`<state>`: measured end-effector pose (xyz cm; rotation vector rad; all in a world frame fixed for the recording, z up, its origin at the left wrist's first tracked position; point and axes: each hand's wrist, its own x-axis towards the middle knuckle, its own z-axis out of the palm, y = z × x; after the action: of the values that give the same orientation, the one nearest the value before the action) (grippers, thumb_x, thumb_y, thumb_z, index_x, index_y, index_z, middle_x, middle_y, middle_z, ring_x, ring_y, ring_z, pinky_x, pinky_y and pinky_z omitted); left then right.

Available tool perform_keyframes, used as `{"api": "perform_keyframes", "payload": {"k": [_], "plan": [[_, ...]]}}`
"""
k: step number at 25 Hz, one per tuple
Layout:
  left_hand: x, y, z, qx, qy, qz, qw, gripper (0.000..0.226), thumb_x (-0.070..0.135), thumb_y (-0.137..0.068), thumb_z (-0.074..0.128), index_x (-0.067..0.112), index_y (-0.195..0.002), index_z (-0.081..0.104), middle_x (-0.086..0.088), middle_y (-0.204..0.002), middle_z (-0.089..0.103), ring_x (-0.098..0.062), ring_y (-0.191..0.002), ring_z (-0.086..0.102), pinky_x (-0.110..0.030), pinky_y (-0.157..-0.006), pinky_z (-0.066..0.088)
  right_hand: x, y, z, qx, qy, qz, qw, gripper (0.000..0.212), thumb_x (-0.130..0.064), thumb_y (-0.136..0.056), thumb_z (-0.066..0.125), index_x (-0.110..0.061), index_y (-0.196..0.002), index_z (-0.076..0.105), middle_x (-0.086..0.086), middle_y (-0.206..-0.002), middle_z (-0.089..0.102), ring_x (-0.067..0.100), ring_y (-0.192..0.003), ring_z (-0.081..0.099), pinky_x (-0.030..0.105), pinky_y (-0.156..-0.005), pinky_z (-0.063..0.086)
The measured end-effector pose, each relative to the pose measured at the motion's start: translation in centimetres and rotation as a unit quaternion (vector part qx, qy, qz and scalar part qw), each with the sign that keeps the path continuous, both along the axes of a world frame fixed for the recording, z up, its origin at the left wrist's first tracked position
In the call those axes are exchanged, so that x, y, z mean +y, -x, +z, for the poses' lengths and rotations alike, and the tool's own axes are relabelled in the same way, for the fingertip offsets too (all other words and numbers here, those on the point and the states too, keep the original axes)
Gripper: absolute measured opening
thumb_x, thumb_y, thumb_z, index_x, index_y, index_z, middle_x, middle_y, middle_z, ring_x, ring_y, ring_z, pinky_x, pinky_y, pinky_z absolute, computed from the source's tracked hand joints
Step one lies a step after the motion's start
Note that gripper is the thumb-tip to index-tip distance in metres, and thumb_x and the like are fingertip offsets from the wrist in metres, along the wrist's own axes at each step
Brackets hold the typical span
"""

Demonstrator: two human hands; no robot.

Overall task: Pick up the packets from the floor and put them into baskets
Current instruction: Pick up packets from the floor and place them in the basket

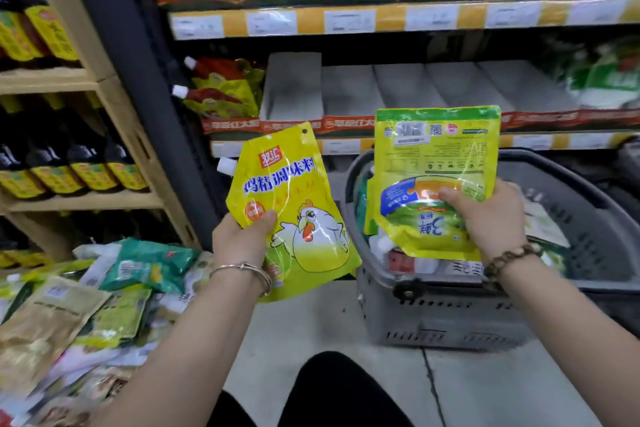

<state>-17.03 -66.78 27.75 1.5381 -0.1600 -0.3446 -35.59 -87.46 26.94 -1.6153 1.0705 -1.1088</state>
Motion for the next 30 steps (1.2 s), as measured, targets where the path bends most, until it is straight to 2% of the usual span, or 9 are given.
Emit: {"api": "perform_keyframes", "payload": {"k": [3,7,11,16,19,22,24,27,30], "plan": [[-2.3,0.8,1.4,-0.018,0.012,-0.008,1.000,0.007,0.011,-0.083,0.068,0.017,-0.081,0.064,0.003,-0.075,0.064,-0.016,-0.064,0.058,-0.023,-0.054,0.042,-2.2,2.4,-0.1,-0.015,-0.016,-0.047,0.999,0.021,-0.020,-0.073,0.077,-0.029,-0.077,0.059,-0.001,-0.087,0.069,0.016,-0.072,0.064,0.033,-0.066,0.053],[-5.0,1.8,1.5,-0.005,0.034,-0.018,0.999,0.010,0.011,-0.083,0.067,0.019,-0.079,0.063,0.000,-0.080,0.066,-0.022,-0.071,0.061,-0.030,-0.065,0.050,-4.7,3.6,-1.6,0.015,-0.022,-0.088,0.996,0.026,-0.022,-0.073,0.077,-0.018,-0.092,0.059,0.007,-0.096,0.068,0.019,-0.072,0.062,0.028,-0.059,0.049],[-7.4,2.6,0.7,0.022,0.048,-0.046,0.998,0.012,0.008,-0.083,0.066,0.019,-0.078,0.063,-0.002,-0.082,0.066,-0.028,-0.081,0.063,-0.040,-0.079,0.052,-5.9,4.2,-3.4,0.067,-0.034,-0.075,0.994,0.046,-0.020,-0.075,0.077,-0.005,-0.114,0.058,0.015,-0.112,0.065,0.031,-0.097,0.062,0.040,-0.078,0.053],[-11.3,3.2,-1.0,0.059,0.038,-0.097,0.993,0.016,0.005,-0.083,0.065,0.019,-0.076,0.063,-0.008,-0.087,0.068,-0.028,-0.082,0.064,-0.040,-0.080,0.052,-6.8,5.0,-6.8,0.060,-0.063,-0.099,0.991,0.032,-0.012,-0.076,0.075,-0.004,-0.105,0.063,0.014,-0.095,0.069,0.024,-0.073,0.061,0.028,-0.062,0.045],[-13.5,3.8,-2.2,0.020,-0.011,-0.148,0.989,0.022,0.004,-0.083,0.065,0.021,-0.068,0.060,-0.001,-0.074,0.063,-0.022,-0.071,0.057,-0.030,-0.070,0.045,-8.0,5.0,-7.8,0.096,-0.041,-0.120,0.987,0.040,-0.021,-0.076,0.076,-0.008,-0.110,0.062,0.014,-0.104,0.068,0.027,-0.084,0.063,0.032,-0.067,0.048],[-15.2,4.1,-3.4,0.011,-0.041,-0.194,0.980,0.023,0.002,-0.082,0.063,0.019,-0.067,0.059,0.000,-0.070,0.060,-0.023,-0.073,0.056,-0.034,-0.072,0.049,-8.8,5.1,-8.0,0.163,-0.030,-0.116,0.979,0.057,-0.033,-0.075,0.075,-0.018,-0.126,0.054,0.006,-0.115,0.065,0.029,-0.101,0.061,0.041,-0.082,0.051],[-16.4,4.2,-4.0,0.037,-0.034,-0.201,0.978,0.025,0.000,-0.082,0.062,0.019,-0.066,0.058,-0.002,-0.070,0.060,-0.025,-0.075,0.057,-0.040,-0.078,0.051,-9.3,5.3,-8.1,0.176,-0.034,-0.118,0.977,0.054,-0.033,-0.076,0.075,-0.020,-0.124,0.055,0.004,-0.113,0.066,0.028,-0.099,0.061,0.042,-0.083,0.051],[-18.1,3.8,-5.0,0.008,-0.084,-0.190,0.978,0.027,-0.001,-0.084,0.057,0.015,-0.062,0.053,-0.004,-0.067,0.057,-0.026,-0.072,0.054,-0.033,-0.069,0.046,-10.0,5.5,-8.6,0.199,-0.055,-0.135,0.969,0.057,-0.031,-0.077,0.074,-0.015,-0.127,0.053,0.010,-0.122,0.062,0.030,-0.107,0.059,0.042,-0.089,0.049],[-18.8,2.9,-5.8,-0.082,-0.228,-0.213,0.947,0.007,0.000,-0.086,0.050,0.003,-0.080,0.052,-0.020,-0.091,0.062,-0.034,-0.085,0.059,-0.036,-0.071,0.046,-9.8,5.3,-8.9,0.217,-0.062,-0.132,0.965,0.063,-0.030,-0.078,0.074,-0.018,-0.133,0.046,0.010,-0.134,0.052,0.029,-0.107,0.057,0.034,-0.082,0.045]]}}
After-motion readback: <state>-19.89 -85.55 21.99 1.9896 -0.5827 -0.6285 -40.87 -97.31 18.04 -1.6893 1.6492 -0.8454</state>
